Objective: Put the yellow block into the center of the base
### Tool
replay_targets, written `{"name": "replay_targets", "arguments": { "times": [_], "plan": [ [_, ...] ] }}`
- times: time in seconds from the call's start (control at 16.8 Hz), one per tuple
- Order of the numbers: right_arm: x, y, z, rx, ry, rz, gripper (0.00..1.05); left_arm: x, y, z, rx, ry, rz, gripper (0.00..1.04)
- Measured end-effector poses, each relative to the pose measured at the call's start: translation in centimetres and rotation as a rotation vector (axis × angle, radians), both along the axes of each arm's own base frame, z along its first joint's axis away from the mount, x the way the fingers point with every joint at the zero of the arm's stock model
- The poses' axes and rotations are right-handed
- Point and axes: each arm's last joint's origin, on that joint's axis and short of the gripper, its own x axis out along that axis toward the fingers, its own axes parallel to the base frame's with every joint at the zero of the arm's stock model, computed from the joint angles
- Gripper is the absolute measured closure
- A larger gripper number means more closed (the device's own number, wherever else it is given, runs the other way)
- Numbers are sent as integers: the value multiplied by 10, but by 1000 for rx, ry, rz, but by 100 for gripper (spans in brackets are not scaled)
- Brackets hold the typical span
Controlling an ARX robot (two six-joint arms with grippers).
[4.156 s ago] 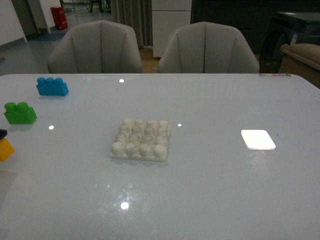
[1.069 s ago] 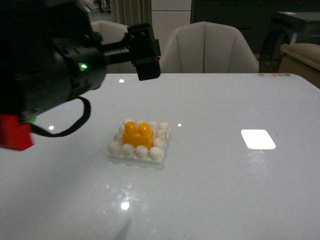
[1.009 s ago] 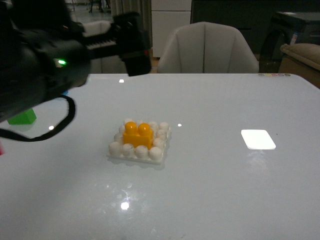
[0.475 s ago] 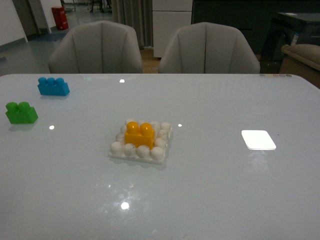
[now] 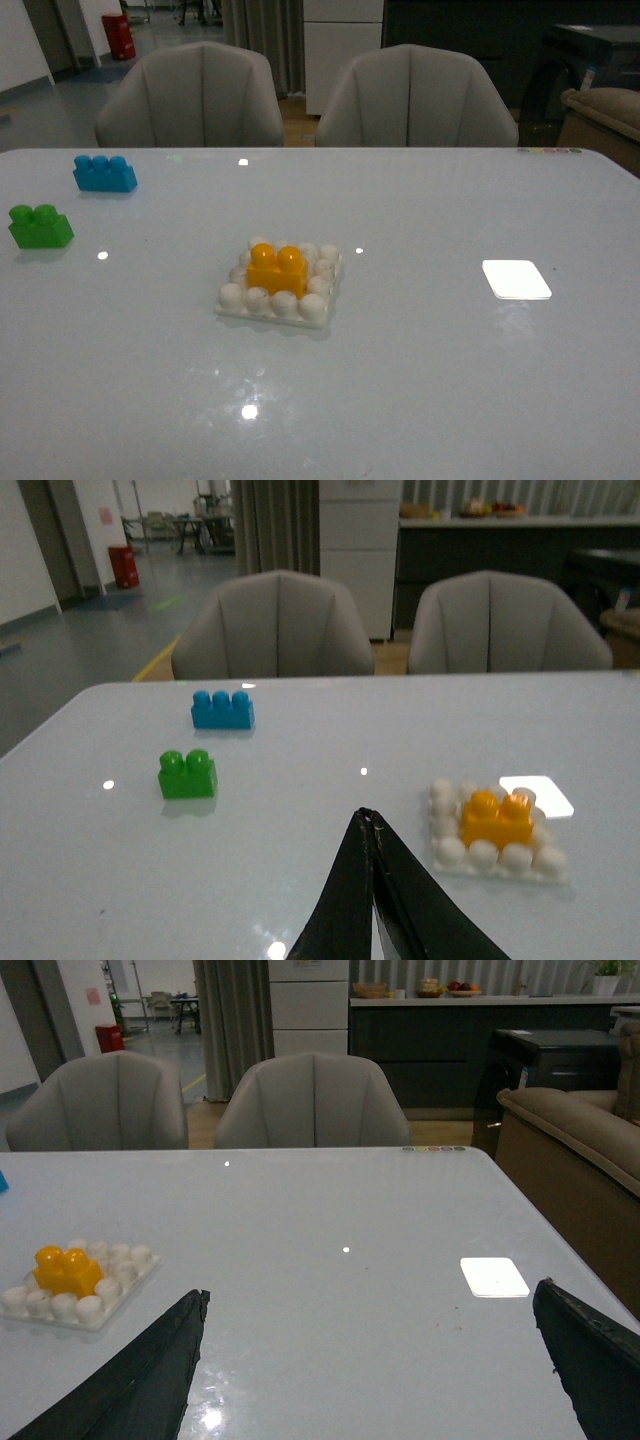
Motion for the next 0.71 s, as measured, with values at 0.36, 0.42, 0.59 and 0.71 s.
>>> {"name": "replay_targets", "arguments": {
  "times": [0.36, 0.42, 0.59, 0.71],
  "plan": [
    [0, 0, 0, 0, 0, 0, 6, -16, 4, 1, 0, 3, 7, 103],
    [0, 0, 0, 0, 0, 0, 6, -18, 4, 1, 0, 4, 7, 103],
    [0, 0, 0, 0, 0, 0, 6, -25, 4, 3, 0, -7, 7, 103],
    [0, 0, 0, 0, 0, 0, 6, -28, 4, 3, 0, -6, 7, 103]
  ]
}}
